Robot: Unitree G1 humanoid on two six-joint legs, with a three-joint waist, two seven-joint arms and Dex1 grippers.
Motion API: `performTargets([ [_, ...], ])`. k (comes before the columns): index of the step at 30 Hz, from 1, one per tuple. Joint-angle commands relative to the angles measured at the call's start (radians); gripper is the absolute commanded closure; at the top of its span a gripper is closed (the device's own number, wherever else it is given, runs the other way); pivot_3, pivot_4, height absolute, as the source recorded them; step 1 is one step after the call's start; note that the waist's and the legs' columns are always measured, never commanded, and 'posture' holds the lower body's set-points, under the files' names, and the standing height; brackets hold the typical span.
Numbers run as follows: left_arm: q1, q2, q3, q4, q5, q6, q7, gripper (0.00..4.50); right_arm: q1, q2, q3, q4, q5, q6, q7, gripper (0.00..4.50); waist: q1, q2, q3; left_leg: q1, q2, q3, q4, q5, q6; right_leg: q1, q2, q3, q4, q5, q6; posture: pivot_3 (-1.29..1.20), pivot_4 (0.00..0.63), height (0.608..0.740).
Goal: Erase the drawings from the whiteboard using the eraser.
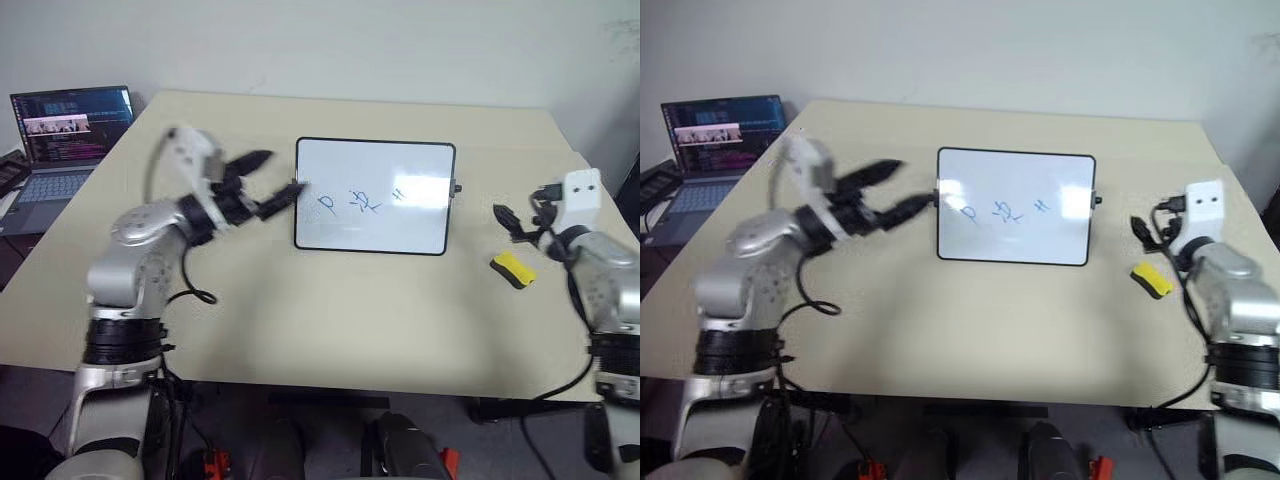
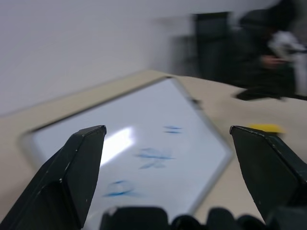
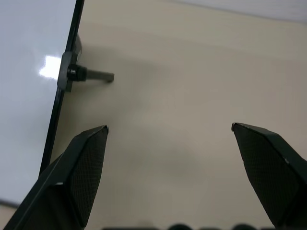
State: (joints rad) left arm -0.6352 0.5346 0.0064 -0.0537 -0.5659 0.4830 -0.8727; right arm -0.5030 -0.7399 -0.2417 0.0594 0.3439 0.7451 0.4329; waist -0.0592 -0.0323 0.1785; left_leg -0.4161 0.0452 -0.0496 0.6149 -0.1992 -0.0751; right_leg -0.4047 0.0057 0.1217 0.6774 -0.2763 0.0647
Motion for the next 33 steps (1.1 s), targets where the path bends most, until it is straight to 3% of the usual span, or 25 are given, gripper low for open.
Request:
performTargets([
  [1, -0.019, -0.041, -0.099, 0.016, 0.061, -0.021, -0.039, 0.0, 0.024, -0.101, -0.001, -0.034, 0.044, 0.108, 0.122, 0.03, -0.003, 0.0, 0.0, 0.0, 0.0, 0.0, 0.0, 0.0, 0.0, 0.0, 0.0, 0.0, 0.0, 0.0, 0.0, 0.0, 0.15, 0.74],
  [3, -0.038, -0.07, -0.236, 0.091, 0.217, -0.124, -0.042, 0.0, 0.045, -0.188, 0.044, -0.009, 0.031, 0.151, 0.204, 0.03, -0.007, 0.001, 0.0, 0.001, 0.0, 0.0, 0.0, 0.0, 0.0, 0.0, 0.001, 0.001, 0.0, 0.0, -0.001, 0.0, 0.15, 0.74],
  [5, -0.043, -0.119, -0.308, 0.154, 0.286, -0.193, -0.055, 0.0, 0.047, -0.236, 0.074, 0.016, 0.025, 0.171, 0.254, 0.03, -0.01, 0.001, 0.0, 0.001, 0.0, 0.001, 0.0, 0.0, 0.0, 0.0, 0.001, 0.002, 0.0, 0.0, -0.001, 0.0, 0.15, 0.74],
  [14, -0.056, -0.279, -0.33, 0.263, 0.324, -0.266, -0.075, 0.0, 0.026, -0.251, 0.184, 0.07, -0.008, 0.174, 0.34, 0.03, -0.015, 0.001, 0.0, 0.0, 0.0, 0.001, 0.001, 0.0, 0.0, 0.0, 0.001, 0.002, 0.0, -0.001, 0.0, 0.0, 0.15, 0.74],
  [26, -0.044, -0.298, -0.316, 0.251, 0.348, -0.257, -0.082, 0.0, -0.059, -0.192, 0.258, 0.185, -0.077, 0.097, 0.375, 0.03, -0.015, 0.001, 0.0, -0.001, 0.0, 0.001, 0.007, 0.0, 0.0, 0.0, 0.001, 0.002, 0.001, -0.001, 0.001, 0.0, 0.15, 0.74],
  [31, -0.041, -0.292, -0.309, 0.246, 0.355, -0.252, -0.077, 0.0, -0.085, -0.17, 0.267, 0.255, -0.1, 0.062, 0.395, 1.22, -0.016, 0.001, 0.0, -0.001, 0.0, 0.001, 0.008, 0.0, 0.0, 0.0, 0.001, 0.002, 0.002, -0.001, 0.0, 0.0, 0.15, 0.74],
  [33, -0.042, -0.291, -0.306, 0.247, 0.355, -0.252, -0.077, 0.0, -0.091, -0.164, 0.272, 0.275, -0.111, 0.047, 0.401, 1.22, -0.016, 0.001, 0.0, -0.001, 0.0, 0.001, 0.008, 0.0, 0.0, 0.0, 0.001, 0.002, 0.002, -0.001, 0.001, 0.0, 0.15, 0.74],
])
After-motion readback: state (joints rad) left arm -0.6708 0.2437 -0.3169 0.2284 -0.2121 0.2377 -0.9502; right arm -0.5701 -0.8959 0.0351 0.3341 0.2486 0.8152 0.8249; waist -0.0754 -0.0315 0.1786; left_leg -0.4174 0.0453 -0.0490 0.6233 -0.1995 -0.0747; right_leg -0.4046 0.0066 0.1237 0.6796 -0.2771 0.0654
